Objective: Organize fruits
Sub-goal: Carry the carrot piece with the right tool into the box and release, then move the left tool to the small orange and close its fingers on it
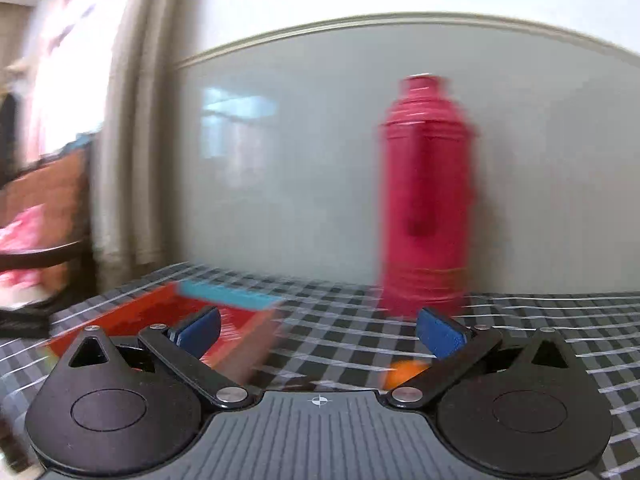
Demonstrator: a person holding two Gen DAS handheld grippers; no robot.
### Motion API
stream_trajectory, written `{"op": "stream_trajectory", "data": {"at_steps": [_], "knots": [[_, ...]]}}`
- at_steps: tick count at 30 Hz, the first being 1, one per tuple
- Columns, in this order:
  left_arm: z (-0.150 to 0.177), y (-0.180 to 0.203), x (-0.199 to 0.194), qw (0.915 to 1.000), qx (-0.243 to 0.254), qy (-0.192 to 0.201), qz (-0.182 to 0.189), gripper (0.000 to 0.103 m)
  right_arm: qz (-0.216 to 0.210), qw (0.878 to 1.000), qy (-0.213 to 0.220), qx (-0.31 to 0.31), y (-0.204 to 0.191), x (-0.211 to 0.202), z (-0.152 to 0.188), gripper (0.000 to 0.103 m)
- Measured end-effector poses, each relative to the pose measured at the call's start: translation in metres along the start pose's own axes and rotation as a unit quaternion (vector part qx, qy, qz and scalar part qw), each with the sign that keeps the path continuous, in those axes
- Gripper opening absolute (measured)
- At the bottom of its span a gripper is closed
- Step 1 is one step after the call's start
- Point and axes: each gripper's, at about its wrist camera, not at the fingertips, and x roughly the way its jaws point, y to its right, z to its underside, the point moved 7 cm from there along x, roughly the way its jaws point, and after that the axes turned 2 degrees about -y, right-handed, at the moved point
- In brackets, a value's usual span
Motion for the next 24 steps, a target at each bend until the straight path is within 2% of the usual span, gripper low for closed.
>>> {"op": "stream_trajectory", "data": {"at_steps": [4,9,11,17,24], "knots": [[0.001,0.037,-0.023,0.9975,0.034,0.039,0.048,0.097,0.132,0.991,0.003,0.004,0.041,-0.006,0.002,0.103],[0.01,0.086,-0.053,0.988,0.075,0.077,0.11,0.097,0.243,0.97,-0.018,0.007,0.079,-0.014,0.011,0.103],[0.016,0.104,-0.062,0.9837,0.086,0.078,0.137,0.097,0.264,0.964,-0.021,0.011,0.094,-0.02,0.013,0.103],[0.04,0.148,-0.081,0.9715,0.133,0.082,0.178,0.097,0.3,0.951,-0.062,0.038,0.13,-0.029,0.021,0.103],[0.066,0.179,-0.084,0.9642,0.184,0.075,0.175,0.097,0.328,0.94,-0.083,0.035,0.149,-0.035,0.029,0.103]]}}
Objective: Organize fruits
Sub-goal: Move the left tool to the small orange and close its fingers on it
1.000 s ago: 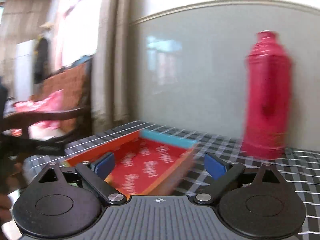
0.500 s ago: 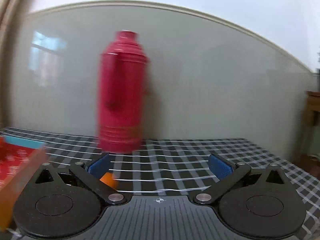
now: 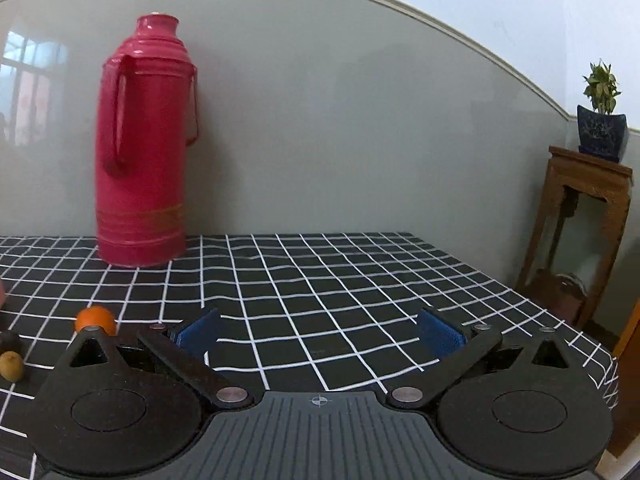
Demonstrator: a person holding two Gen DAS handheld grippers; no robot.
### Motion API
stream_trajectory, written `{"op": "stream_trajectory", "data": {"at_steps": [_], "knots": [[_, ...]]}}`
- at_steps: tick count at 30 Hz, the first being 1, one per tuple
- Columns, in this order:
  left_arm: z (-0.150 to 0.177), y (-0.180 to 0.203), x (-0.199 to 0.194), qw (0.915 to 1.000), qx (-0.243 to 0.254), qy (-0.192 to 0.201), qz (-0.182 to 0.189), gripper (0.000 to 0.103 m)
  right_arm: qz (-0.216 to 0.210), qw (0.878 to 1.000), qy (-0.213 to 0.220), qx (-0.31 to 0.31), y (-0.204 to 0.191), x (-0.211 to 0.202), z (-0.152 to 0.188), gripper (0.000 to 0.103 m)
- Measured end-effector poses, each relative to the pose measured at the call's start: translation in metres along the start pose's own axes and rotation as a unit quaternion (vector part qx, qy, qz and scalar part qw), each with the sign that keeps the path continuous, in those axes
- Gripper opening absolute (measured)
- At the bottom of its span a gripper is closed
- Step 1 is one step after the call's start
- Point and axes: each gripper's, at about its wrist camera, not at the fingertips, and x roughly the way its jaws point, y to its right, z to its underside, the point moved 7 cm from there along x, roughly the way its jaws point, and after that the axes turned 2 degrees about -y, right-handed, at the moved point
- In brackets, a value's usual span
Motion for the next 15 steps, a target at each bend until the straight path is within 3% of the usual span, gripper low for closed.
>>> {"op": "stream_trajectory", "data": {"at_steps": [9,15], "knots": [[0.014,-0.001,0.018,0.9982,-0.02,-0.056,0.009,0.091,-0.024,1.0,-0.007,-0.006,-0.012,0.002,-0.001,0.103],[0.017,0.002,0.022,0.9971,-0.026,-0.069,0.02,0.087,-0.054,0.999,-0.003,-0.009,-0.019,-0.001,0.0,0.103]]}}
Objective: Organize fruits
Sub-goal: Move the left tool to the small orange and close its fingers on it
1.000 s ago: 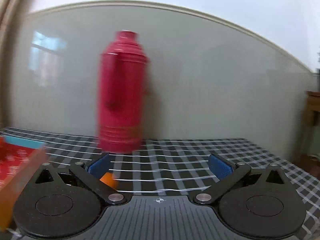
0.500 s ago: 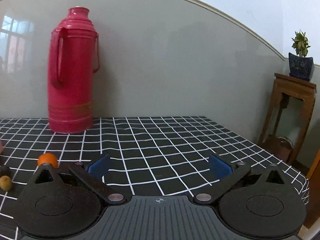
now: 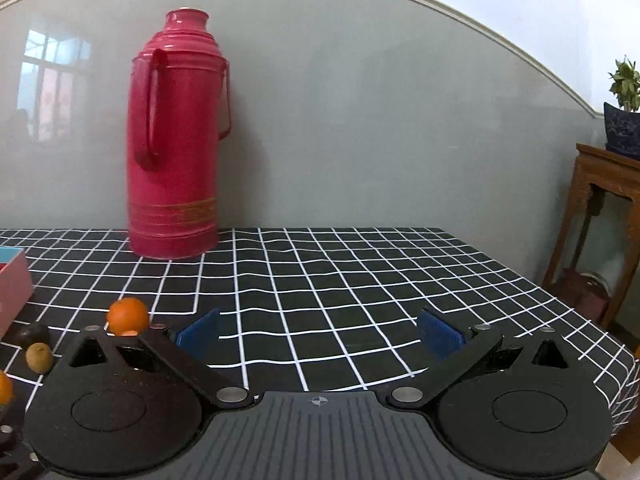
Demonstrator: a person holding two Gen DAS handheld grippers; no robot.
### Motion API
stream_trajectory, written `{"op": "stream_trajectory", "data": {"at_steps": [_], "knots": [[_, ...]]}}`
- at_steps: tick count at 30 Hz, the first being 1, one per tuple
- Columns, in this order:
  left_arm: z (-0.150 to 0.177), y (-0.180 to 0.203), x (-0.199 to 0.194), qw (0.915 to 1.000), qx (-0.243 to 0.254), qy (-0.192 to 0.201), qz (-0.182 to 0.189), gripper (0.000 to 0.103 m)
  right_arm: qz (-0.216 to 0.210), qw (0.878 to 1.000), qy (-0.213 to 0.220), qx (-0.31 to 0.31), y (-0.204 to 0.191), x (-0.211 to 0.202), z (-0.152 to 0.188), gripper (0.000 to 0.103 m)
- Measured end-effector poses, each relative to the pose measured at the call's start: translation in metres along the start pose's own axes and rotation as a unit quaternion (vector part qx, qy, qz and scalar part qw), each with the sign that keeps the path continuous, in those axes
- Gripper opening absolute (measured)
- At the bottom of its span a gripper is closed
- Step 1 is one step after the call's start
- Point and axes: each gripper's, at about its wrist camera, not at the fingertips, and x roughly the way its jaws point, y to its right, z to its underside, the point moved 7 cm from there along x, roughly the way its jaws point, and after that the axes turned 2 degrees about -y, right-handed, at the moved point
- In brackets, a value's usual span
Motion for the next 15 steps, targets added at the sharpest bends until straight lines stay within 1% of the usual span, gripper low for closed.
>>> {"op": "stream_trajectory", "data": {"at_steps": [3,4,8,9,11,13,14,15], "knots": [[0.0,0.0,0.005,0.9998,-0.012,-0.012,0.011,0.075,-0.011,1.0,0.001,0.001,-0.002,-0.001,-0.001,0.103],[-0.001,0.0,0.008,0.9997,-0.016,-0.015,0.013,0.073,-0.014,1.0,0.002,0.002,-0.002,-0.002,-0.001,0.103],[-0.001,-0.003,0.024,0.998,-0.044,-0.043,0.019,0.073,-0.021,1.0,0.005,0.0,-0.003,-0.004,-0.002,0.103],[-0.001,-0.004,0.027,0.9977,-0.048,-0.045,0.016,0.071,-0.023,1.0,0.006,-0.001,-0.003,-0.004,-0.002,0.103],[-0.003,-0.002,0.031,0.9976,-0.049,-0.044,0.019,0.07,-0.028,1.0,0.007,-0.004,-0.004,-0.005,-0.001,0.103],[-0.004,0.003,0.032,0.9976,-0.048,-0.042,0.025,0.064,-0.03,1.0,0.007,-0.007,-0.004,-0.005,-0.001,0.103],[-0.004,0.005,0.034,0.9977,-0.046,-0.043,0.026,0.064,-0.03,0.999,0.007,-0.009,-0.004,-0.004,-0.001,0.103],[-0.004,0.006,0.034,0.9977,-0.045,-0.042,0.028,0.061,-0.03,0.999,0.007,-0.01,-0.004,-0.004,-0.001,0.103]]}}
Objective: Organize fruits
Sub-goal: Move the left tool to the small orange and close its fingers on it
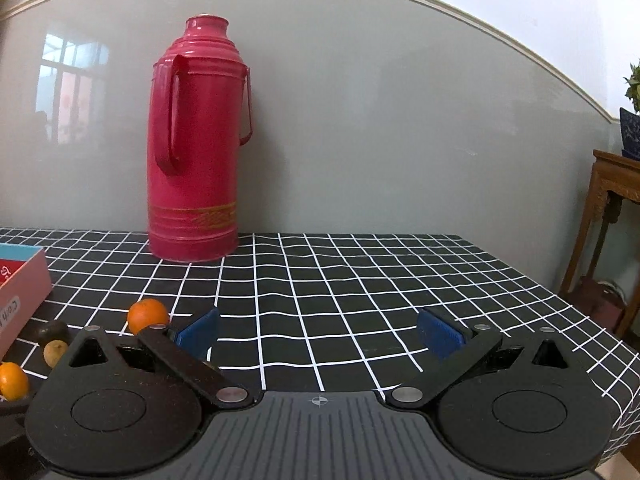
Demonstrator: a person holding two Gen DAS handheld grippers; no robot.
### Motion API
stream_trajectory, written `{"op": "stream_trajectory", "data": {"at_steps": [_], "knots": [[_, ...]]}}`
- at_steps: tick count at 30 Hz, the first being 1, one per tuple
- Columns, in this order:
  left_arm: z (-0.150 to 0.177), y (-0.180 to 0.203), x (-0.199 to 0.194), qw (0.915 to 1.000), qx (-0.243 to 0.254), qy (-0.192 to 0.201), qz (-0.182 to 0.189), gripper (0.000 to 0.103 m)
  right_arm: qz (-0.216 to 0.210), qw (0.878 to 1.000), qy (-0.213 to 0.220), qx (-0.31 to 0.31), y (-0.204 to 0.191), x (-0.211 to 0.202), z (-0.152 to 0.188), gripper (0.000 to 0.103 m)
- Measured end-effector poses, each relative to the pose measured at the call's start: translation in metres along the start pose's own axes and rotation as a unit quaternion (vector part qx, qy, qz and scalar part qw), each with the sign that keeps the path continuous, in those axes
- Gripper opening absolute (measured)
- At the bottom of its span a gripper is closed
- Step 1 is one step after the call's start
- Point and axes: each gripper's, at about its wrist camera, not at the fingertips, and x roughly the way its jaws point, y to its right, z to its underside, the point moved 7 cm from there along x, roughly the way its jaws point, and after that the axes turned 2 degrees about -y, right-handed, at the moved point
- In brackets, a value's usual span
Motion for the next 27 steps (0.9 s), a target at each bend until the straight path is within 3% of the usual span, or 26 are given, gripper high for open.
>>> {"op": "stream_trajectory", "data": {"at_steps": [8,12,17,20,23,27], "knots": [[-0.002,-0.004,0.008,0.9999,0.001,0.004,-0.016,0.042,-0.004,1.0,-0.002,0.006,0.006,0.001,0.001,0.103],[0.002,-0.002,0.013,0.9993,0.013,-0.001,-0.035,0.045,-0.009,1.0,-0.006,0.013,0.008,0.002,0.0,0.103],[0.002,-0.008,0.015,0.9995,-0.001,-0.005,-0.032,0.042,-0.009,1.0,0.001,0.013,0.008,0.0,-0.001,0.103],[0.001,-0.019,0.015,0.9989,-0.022,-0.011,-0.04,0.023,-0.01,1.0,0.003,0.014,0.008,-0.002,-0.001,0.103],[-0.001,-0.024,0.014,0.999,-0.036,-0.015,-0.023,0.022,-0.01,1.0,0.008,0.019,0.01,-0.003,-0.002,0.103],[0.0,-0.018,0.008,0.9991,-0.007,0.003,-0.042,0.022,-0.013,1.0,0.006,0.028,0.01,-0.002,-0.003,0.103]]}}
